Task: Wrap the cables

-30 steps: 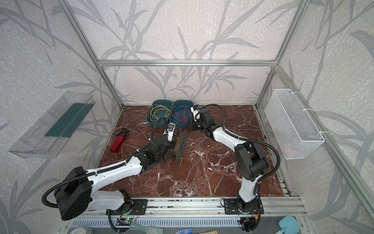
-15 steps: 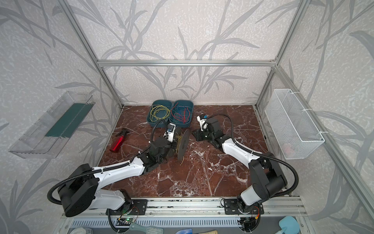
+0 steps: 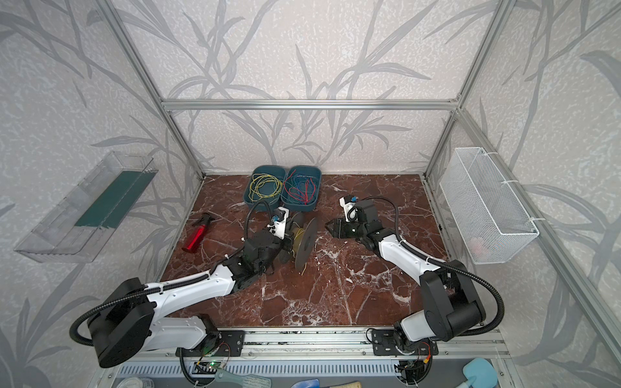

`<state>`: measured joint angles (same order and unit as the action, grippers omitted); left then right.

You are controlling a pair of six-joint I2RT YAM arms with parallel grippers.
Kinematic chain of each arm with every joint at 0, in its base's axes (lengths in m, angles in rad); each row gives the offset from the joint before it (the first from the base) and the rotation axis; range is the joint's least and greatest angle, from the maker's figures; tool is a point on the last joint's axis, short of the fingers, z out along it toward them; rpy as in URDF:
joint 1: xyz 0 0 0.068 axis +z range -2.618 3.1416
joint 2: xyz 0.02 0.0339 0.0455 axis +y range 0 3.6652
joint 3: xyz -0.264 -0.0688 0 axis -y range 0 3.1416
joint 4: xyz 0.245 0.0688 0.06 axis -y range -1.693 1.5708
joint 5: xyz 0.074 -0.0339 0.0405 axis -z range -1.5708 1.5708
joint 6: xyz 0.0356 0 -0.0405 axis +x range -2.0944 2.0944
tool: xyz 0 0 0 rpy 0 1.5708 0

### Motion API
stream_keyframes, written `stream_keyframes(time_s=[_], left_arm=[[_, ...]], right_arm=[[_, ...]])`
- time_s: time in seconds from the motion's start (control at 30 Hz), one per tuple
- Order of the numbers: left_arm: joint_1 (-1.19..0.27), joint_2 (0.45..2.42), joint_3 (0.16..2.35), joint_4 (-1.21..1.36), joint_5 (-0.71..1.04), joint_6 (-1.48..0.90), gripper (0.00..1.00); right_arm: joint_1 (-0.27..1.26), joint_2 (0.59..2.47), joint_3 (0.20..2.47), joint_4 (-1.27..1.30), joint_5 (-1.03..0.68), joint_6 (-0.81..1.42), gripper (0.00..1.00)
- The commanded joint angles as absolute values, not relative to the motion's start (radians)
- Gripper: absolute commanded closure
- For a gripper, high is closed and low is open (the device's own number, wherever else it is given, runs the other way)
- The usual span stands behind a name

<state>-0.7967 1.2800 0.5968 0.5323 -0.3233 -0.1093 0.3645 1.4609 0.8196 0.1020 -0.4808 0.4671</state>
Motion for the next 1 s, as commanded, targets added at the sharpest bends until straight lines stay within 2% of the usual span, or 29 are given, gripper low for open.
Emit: stream_keyframes(time_s=[0.0, 0.5, 0.97], left_arm=[[-0.799, 1.249, 0.548, 0.441, -0.26, -0.197, 1.0], [-0.791, 1.095, 0.641, 0.296, -0.247, -0.284, 1.0], [-0.705, 1.068, 0.677, 0.341, -0.161, -0.406, 1.0]], right_arm=[[0.316, 1.435, 0.788, 0.173, -0.571, 0.537, 0.46], [0.255, 1.351, 0.757, 0.158, -0.577, 0.555, 0.44], [0.235, 1.319, 0.719, 0.174, -0.601, 0.569, 0.44]])
